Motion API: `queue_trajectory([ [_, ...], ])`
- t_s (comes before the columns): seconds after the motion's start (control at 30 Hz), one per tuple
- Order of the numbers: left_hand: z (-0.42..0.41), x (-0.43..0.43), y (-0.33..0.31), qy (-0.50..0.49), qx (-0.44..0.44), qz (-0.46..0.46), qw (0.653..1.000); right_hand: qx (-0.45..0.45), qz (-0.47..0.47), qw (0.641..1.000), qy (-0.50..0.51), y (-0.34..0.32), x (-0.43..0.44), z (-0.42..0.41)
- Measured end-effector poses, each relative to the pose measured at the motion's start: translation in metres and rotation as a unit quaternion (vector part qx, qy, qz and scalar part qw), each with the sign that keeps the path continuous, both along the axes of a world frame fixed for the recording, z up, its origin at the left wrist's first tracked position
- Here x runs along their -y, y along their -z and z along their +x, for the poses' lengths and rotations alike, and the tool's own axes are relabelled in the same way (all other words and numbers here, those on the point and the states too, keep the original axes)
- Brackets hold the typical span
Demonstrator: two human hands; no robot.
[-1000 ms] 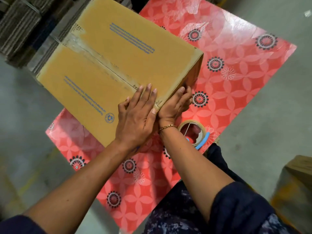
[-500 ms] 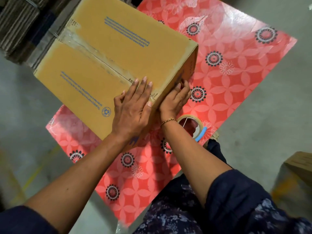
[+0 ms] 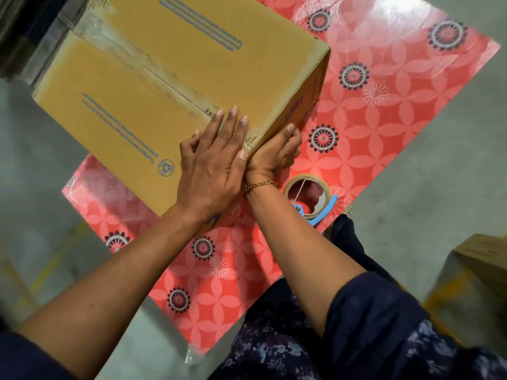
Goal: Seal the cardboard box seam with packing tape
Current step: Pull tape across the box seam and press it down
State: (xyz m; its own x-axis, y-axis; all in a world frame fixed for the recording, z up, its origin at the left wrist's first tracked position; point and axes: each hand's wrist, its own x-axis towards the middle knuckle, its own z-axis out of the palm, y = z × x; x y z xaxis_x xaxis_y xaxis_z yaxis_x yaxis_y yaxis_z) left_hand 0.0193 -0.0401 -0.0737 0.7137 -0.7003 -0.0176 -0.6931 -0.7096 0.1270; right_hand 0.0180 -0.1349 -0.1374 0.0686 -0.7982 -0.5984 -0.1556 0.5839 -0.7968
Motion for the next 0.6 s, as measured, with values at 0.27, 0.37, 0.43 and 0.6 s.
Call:
queue_trajectory([
  [0.27, 0.000, 0.001, -0.004, -0.005, -0.001, -0.007, 1.000, -0.007, -0.038, 0.999, -0.030, -0.002, 0.003, -0.007],
  [0.37, -0.002, 0.001, -0.004, -0.008, 0.001, -0.005, 1.000, -0.025, 0.038, 0.999, -0.019, -0.001, 0.013, -0.012],
  [0.43, 0.000, 0.000, -0.004, -0.008, 0.006, 0.000, 1.000, -0.015, 0.100, 0.995, -0.005, -0.002, 0.017, -0.004],
  [0.6, -0.002, -0.002, -0.003, -0.004, 0.007, 0.018, 1.000, -0.028, 0.196, 0.980, 0.023, -0.004, 0.023, 0.017],
])
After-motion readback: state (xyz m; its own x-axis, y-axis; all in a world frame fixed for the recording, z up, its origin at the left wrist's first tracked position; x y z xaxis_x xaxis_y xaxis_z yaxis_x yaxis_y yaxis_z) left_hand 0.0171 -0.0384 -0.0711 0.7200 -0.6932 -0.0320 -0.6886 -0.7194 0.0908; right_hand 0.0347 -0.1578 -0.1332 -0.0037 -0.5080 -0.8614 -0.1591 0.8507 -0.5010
